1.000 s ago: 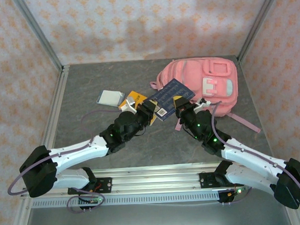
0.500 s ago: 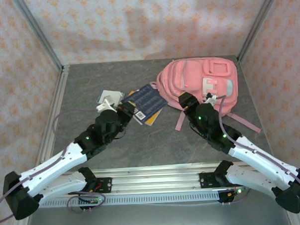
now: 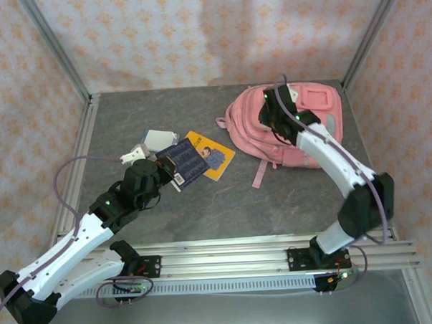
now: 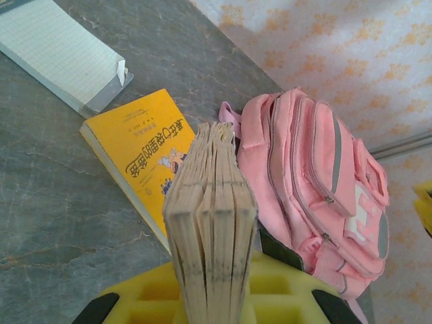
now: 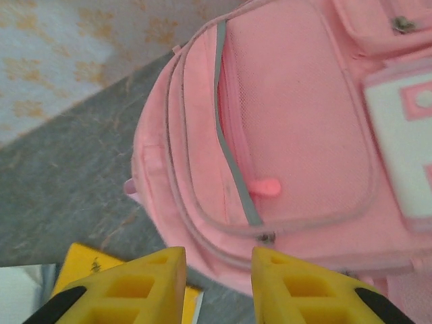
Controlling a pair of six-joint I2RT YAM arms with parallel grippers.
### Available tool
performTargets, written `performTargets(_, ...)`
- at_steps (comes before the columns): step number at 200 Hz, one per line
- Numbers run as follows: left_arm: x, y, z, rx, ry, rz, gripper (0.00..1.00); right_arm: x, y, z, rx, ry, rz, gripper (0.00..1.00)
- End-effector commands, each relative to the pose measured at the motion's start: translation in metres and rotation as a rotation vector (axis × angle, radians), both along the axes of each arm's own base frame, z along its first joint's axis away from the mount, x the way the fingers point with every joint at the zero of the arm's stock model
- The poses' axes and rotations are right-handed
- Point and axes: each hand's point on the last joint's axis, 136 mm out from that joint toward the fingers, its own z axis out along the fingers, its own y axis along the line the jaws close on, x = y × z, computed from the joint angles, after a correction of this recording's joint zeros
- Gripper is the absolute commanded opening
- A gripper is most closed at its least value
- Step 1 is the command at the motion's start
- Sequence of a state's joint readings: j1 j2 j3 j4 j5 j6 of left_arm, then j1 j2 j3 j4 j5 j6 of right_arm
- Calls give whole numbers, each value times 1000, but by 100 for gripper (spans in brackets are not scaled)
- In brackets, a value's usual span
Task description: Pack books, pencil case, and school supplies into a backpack
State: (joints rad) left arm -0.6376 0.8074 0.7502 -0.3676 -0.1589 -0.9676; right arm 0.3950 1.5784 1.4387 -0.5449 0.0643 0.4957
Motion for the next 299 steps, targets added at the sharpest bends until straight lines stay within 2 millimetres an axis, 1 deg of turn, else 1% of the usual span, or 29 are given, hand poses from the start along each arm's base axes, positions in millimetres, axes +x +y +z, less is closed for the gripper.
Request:
performTargets(1,3,-8,40,20,-98,-85,0,26,-5,-22,-19,99,59,32)
performTargets(7,3,-11,43,30,-104,-106,0,37,-6,-23,-20,103,61,32)
performTargets(8,3,-11,44,32,-105,-108,0,38,-6,-27,-24,112,61,32)
performTargets(12,3,-13,46,38,-108,-119,0,45,-7,-30,-31,122,58,32)
performTargets(16,3,-14,47,43,-111,-129,0,53,-8,-30,-33,125,53,32)
performTargets(31,3,-18,51,60,-118,-158,0,77,-10,-43,-2,169,50,34)
performTargets(51,5,-20,54,74,-120,-176,0,101,3,-58,76,204,111,39)
performTargets(65,6,-21,54,81,-119,-182,0,110,14,-68,104,240,158,39)
performTargets(72,7,-22,54,83,-117,-185,0,114,17,-77,107,270,167,38)
performTargets(92,10,-23,54,83,-113,-187,0,115,23,-91,126,321,183,35)
performTargets(98,11,-24,55,80,-114,-187,0,113,25,-95,136,330,189,31)
performTargets(106,12,-25,55,78,-115,-190,0,111,27,-97,150,331,201,20)
performTargets(116,13,-26,54,78,-111,-191,0,107,30,-94,160,325,217,8)
performTargets(125,14,-27,53,78,-107,-195,0,103,29,-90,157,314,221,0)
performTargets(144,16,-29,46,82,-85,-199,0,91,20,-75,130,275,214,0)
performTargets(153,16,-31,43,82,-73,-203,0,85,15,-65,123,245,204,0)
performTargets(156,16,-31,42,81,-70,-203,0,82,14,-65,121,244,202,0)
performTargets(188,23,-35,34,69,-52,-194,0,52,9,-25,140,154,225,0)
performTargets(207,28,-40,30,67,-40,-200,0,34,5,-5,146,118,241,0)
performTargets(229,36,-54,27,26,-54,-229,0,15,6,13,183,88,284,0)
performTargets(255,51,-74,30,-38,-88,-270,0,-5,13,26,232,73,348,0)
performTargets(280,67,-91,35,-97,-113,-297,0,-20,21,40,280,51,399,0)
performTargets(299,78,-106,33,-149,-109,-321,0,-30,25,48,314,33,428,0)
